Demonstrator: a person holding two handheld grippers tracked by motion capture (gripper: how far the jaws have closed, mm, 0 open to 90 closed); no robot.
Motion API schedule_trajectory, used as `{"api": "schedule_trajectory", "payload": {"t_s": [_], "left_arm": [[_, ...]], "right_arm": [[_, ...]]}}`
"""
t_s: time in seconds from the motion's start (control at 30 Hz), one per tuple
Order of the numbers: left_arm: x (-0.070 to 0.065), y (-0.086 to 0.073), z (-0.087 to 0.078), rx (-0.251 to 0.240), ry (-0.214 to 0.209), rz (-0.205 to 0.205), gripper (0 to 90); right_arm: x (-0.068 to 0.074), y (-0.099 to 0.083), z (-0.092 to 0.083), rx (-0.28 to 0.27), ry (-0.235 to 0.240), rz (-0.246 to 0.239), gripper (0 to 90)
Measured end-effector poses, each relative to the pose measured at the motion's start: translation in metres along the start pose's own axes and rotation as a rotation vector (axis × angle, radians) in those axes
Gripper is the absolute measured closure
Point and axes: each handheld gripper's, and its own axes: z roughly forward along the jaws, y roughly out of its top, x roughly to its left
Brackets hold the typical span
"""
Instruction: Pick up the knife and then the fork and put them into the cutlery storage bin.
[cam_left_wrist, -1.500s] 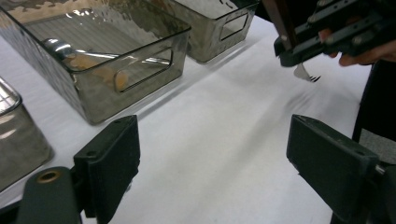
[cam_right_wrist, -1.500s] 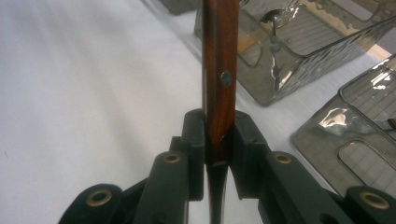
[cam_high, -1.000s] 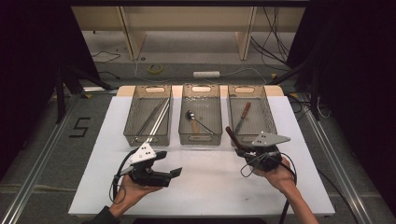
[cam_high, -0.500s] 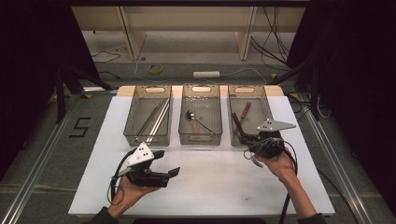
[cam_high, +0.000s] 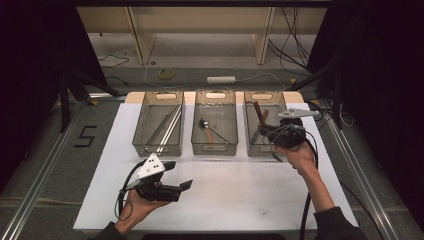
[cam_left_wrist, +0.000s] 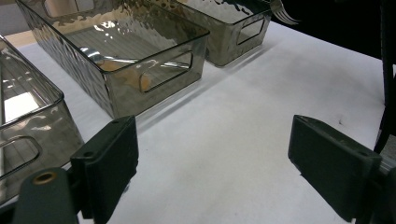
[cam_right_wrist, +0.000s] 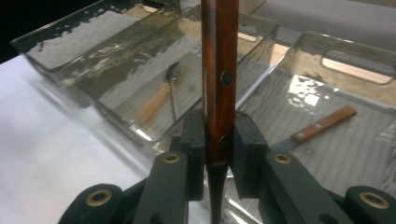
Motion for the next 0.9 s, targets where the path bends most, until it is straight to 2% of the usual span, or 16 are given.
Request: {"api": "schedule_trajectory", "payload": {"t_s": [0.5, 0.9], "left_arm": [[0.000, 0.000, 0.000, 0.001, -0.001, 0.006, 15.6], [-0.002, 0.000, 0.001, -0.001, -0.004, 0.006, 15.6]], "right_arm": [[-0.026, 0.034, 0.018, -0.007, -0.077, 0.067, 77.8], [-0.040, 0.039, 0.042, 0.010, -0.150, 0.102, 77.8]]}}
